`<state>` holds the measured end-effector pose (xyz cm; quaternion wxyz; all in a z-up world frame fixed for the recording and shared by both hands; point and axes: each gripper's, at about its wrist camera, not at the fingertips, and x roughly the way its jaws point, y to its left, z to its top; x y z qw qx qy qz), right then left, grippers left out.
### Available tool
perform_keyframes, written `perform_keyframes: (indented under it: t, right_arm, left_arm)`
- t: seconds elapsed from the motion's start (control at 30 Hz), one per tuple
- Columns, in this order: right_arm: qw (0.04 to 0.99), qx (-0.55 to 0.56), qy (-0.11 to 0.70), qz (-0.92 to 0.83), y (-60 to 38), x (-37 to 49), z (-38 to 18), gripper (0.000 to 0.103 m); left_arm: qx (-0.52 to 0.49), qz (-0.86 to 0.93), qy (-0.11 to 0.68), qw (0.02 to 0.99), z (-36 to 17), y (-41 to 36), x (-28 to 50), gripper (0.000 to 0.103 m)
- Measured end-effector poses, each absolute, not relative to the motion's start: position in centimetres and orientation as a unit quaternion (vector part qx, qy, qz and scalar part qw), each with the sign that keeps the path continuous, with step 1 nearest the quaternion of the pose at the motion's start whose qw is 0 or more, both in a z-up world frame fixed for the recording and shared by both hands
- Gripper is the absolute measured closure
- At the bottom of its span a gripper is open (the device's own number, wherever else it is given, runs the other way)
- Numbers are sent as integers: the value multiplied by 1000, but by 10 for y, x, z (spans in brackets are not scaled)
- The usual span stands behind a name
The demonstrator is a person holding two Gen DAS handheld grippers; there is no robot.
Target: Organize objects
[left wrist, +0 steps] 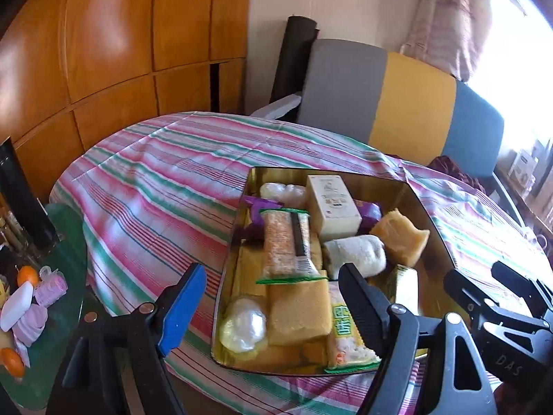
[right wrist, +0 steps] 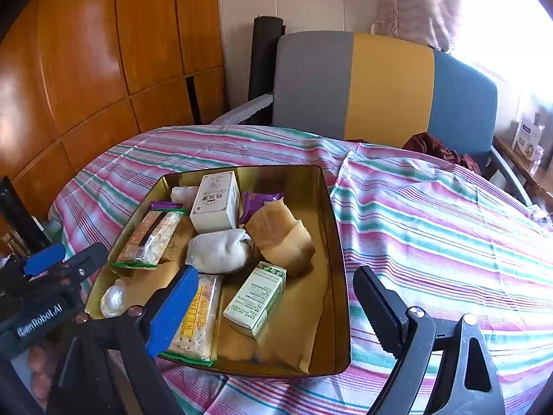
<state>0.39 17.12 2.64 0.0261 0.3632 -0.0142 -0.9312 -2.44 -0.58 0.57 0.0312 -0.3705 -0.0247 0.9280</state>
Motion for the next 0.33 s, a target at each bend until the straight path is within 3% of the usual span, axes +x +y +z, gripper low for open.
perform_keyframes:
  t: [0.13,0.23,0.33]
  right_arm:
    - [21,366,-15,-930,173,4,23,11]
    - [16,365,-12,-931,174,5,23,11]
    - [16,362,-12,-932,174,5,24,11]
  left_arm:
    - [-357,932,-33,51,5,-4,-18,33]
    - [-348,933,-58,68,8,-7,-15,33]
    - [-347,936,-31,46,9,-1,-16,32]
